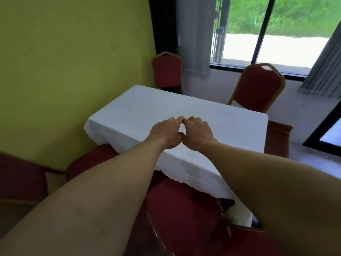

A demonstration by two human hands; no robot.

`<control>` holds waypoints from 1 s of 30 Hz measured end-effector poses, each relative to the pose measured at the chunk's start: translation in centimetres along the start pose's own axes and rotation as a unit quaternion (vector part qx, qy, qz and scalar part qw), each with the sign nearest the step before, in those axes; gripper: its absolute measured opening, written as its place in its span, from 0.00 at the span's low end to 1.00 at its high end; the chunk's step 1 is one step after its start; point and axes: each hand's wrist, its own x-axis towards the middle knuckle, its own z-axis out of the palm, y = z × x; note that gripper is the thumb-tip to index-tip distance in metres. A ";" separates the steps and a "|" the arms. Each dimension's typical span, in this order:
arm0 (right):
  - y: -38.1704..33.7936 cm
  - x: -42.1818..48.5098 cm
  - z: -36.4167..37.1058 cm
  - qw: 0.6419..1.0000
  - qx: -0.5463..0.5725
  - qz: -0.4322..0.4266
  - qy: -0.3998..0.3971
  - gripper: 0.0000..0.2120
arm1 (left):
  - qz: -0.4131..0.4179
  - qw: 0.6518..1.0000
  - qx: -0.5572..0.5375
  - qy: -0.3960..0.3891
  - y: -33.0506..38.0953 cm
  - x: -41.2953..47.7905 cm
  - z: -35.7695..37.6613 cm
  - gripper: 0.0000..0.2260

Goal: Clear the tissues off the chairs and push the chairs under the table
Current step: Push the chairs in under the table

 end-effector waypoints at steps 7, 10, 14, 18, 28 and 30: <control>-9.2 1.0 -0.1 0.994 0.019 -0.104 -0.024 0.26 | -0.084 0.996 0.019 0.005 -7.3 -6.0 -3.6 0.26; -12.3 1.3 0.5 0.992 0.018 -0.116 -0.046 0.27 | -0.103 0.995 0.015 -0.008 -9.8 -7.7 -4.0 0.27; -15.9 2.6 2.1 0.992 0.022 -0.105 -0.067 0.27 | -0.103 0.994 0.017 -0.027 -14.0 -8.1 -3.8 0.29; -19.9 5.1 4.8 0.993 0.015 -0.085 -0.078 0.27 | -0.095 0.995 0.018 -0.027 -19.7 -7.6 -2.7 0.28; -33.2 12.0 10.3 0.991 0.002 -0.072 -0.114 0.25 | -0.118 0.991 0.036 -0.061 -38.8 -9.6 -2.9 0.28; -36.1 13.0 11.0 0.990 0.005 -0.082 -0.119 0.24 | -0.125 0.990 0.049 -0.053 -41.5 -10.2 -3.3 0.28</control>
